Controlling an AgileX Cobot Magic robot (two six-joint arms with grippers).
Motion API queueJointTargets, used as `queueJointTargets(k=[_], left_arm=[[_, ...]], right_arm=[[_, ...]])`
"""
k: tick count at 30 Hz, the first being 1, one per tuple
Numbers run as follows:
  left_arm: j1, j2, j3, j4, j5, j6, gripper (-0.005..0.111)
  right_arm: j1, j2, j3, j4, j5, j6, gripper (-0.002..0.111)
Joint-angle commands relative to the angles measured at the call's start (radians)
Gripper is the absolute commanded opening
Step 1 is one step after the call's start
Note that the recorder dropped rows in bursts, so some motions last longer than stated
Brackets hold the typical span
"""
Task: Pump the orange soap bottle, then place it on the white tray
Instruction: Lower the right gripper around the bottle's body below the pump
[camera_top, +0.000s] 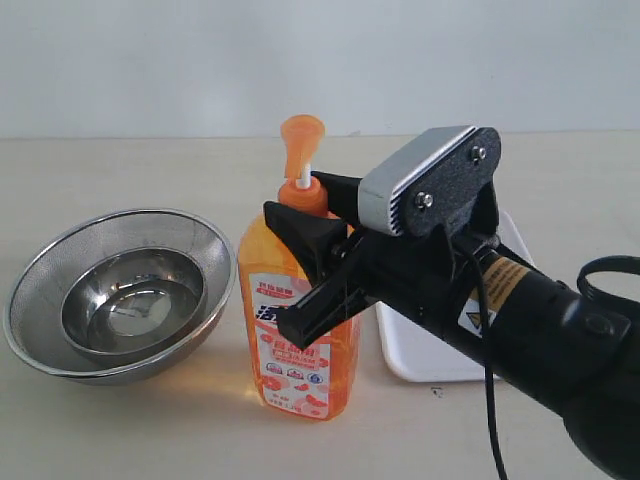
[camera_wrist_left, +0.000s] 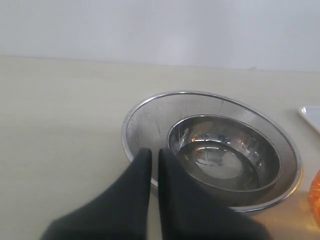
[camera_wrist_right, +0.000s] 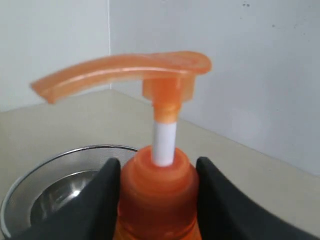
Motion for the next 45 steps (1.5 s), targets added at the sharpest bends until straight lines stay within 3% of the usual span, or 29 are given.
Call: queueJointTargets(k=[1,4,16,30,33,38,45], left_arm=[[0.000,-0.002,0.003,0.000,-0.006,-0.010,0.005],[0.000,-0.002,0.003,0.000,-0.006,-0.010,0.005],[0.000,-0.002,0.003,0.000,-0.006,-0.010,0.005],[0.000,-0.002,0.003,0.000,-0.006,-0.010,0.005],[0.000,-0.002,0.003,0.000,-0.006,-0.010,0.005],[0.000,-0.002,0.003,0.000,-0.006,-0.010,0.005],[0.000,-0.002,0.003,0.000,-0.006,-0.010,0.005]], right_arm=[[0.000,0.000,-0.027,0.053,-0.035,-0.038,0.006],[0.000,0.002,-0.089,0.093,0.024,-0.048,0.006],[0.023,-0.012,-0.105,0.229,-0.061,-0.092,0.006],[0.041,-0.012,-0.106,0.202,0.009,-0.096,0.008],[0.041,-0.012,-0.106,0.190,0.031,-0.096,0.023],[0.041,-0.012,-0.106,0.155,0.086,-0.053,0.066],[0.041,-0.012,-0.106,0.149,0.232,-0.050,0.072]])
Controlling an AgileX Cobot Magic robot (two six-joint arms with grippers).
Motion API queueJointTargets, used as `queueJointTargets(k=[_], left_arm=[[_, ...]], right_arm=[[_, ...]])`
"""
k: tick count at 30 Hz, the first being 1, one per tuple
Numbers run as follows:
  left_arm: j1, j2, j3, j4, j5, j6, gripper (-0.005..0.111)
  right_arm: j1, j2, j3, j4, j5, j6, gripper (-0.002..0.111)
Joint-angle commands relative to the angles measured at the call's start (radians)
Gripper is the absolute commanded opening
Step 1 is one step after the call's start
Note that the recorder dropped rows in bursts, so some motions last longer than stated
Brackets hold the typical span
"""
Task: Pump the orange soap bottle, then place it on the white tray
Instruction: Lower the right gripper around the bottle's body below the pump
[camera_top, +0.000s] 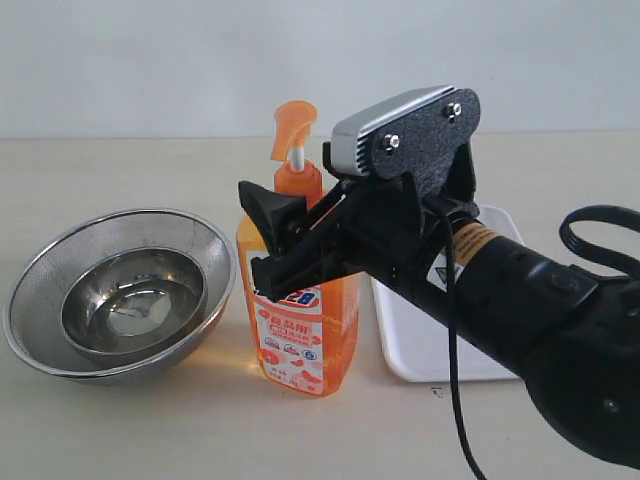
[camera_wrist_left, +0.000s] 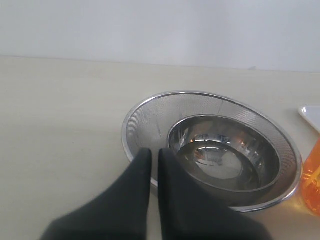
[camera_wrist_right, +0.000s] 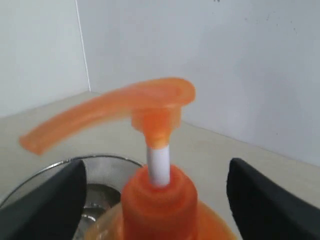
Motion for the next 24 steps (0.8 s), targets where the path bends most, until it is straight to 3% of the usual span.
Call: queueJointTargets(k=[1,11,18,24], left_arm=[[0.000,-0.002,0.003,0.000,-0.006,-0.010,0.005],[0.000,-0.002,0.003,0.000,-0.006,-0.010,0.005],[0.000,-0.002,0.003,0.000,-0.006,-0.010,0.005],[0.000,-0.002,0.003,0.000,-0.006,-0.010,0.005]], right_arm=[[0.002,-0.009,-0.004,-0.011,0.105,-0.009,0.072],[-0.025,-0.012,-0.004,-0.140,0.122,-0.031,0.072],[-0.101,-0.012,0.037,-0.267,0.051,-0.031,0.097],[-0.140,-0.012,0.046,-0.391,0.061,-0.014,0.099]])
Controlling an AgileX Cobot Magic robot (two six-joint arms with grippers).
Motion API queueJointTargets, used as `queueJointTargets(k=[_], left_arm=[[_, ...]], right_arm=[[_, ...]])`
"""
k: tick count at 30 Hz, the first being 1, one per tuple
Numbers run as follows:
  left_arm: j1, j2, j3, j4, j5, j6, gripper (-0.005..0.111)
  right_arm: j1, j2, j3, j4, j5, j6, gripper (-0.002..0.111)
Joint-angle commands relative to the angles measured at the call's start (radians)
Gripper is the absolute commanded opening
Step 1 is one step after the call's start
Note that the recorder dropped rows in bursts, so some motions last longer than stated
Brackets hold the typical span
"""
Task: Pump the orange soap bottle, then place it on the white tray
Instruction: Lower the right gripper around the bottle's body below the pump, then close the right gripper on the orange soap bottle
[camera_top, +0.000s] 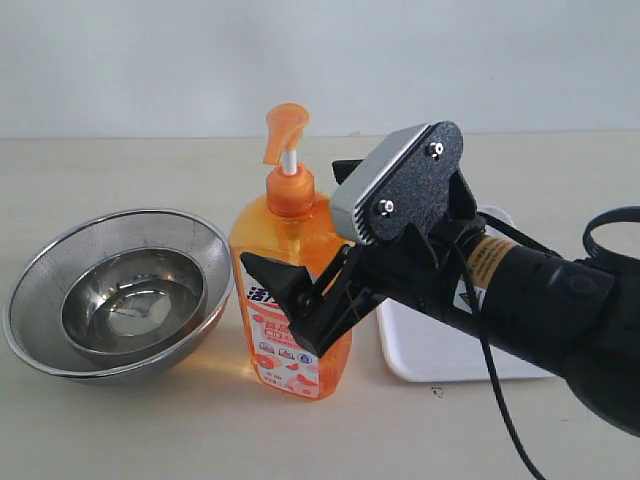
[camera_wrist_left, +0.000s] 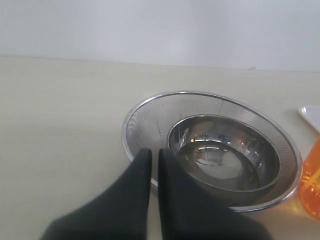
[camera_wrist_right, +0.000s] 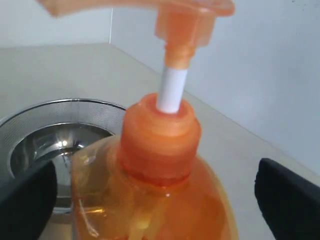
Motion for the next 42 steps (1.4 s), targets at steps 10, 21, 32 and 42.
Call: queueJointTargets(k=[10,21,32,42], left_arm=[[0.000,-0.002,0.003,0.000,-0.006,-0.010,0.005],[0.000,-0.002,0.003,0.000,-0.006,-0.010,0.005],[0.000,-0.002,0.003,0.000,-0.006,-0.010,0.005],[0.000,-0.002,0.003,0.000,-0.006,-0.010,0.005]], right_arm=[[-0.043,0.018,0.007,-0.107,0.004,0.064,0.099],[-0.043,0.109,0.007,-0.156,-0.061,0.142,0.099],[-0.043,0.199,0.007,-0.197,-0.159,0.160,0.099],[-0.043,0.358,0.007,-0.194,-0.453,0.157,0.099]])
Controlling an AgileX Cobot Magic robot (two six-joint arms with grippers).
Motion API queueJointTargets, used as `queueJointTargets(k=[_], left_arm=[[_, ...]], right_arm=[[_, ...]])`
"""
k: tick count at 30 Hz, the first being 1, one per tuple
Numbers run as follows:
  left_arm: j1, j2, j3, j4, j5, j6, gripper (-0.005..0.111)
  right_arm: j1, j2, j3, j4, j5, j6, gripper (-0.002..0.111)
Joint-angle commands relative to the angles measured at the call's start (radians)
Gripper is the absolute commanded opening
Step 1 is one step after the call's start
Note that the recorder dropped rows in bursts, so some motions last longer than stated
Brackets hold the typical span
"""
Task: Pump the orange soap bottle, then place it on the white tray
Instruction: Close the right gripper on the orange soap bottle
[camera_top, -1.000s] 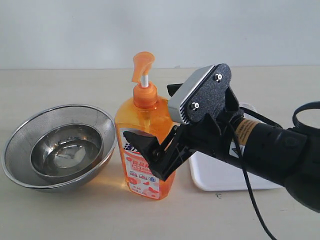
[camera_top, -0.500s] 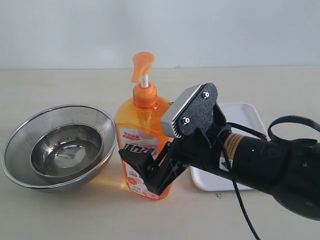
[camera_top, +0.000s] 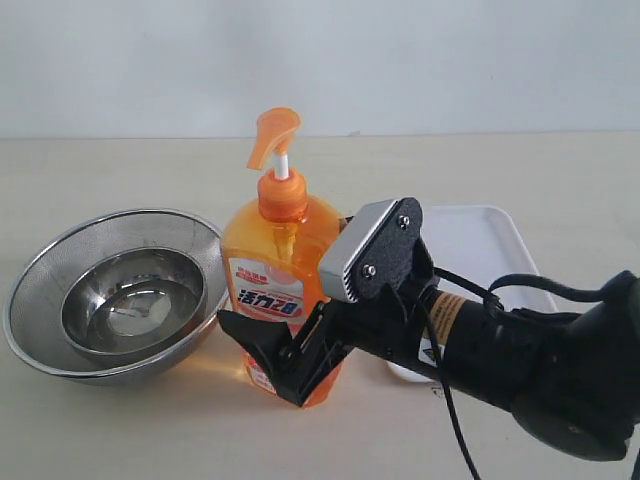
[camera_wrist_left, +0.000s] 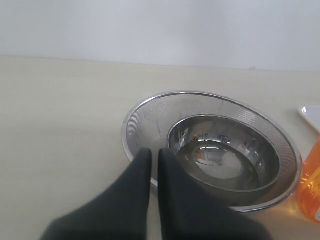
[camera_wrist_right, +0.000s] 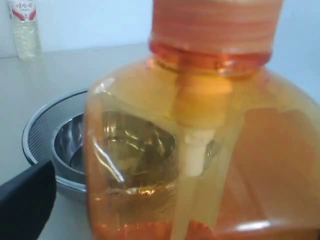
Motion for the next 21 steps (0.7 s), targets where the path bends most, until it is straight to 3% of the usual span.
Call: queueJointTargets(k=[1,18,21], left_arm=[[0.000,-0.002,0.003,0.000,-0.006,-0.010,0.005],[0.000,-0.002,0.003,0.000,-0.006,-0.010,0.005],[0.000,-0.002,0.003,0.000,-0.006,-0.010,0.005]], right_arm=[[-0.003,0.062,0.004,-0.011,-0.093,-0.001,0.099],[-0.003,0.064,-0.009,0.034,-0.093,0.002,0.098],[-0.003,0.064,-0.016,0.032,-0.093,0.001,0.084]])
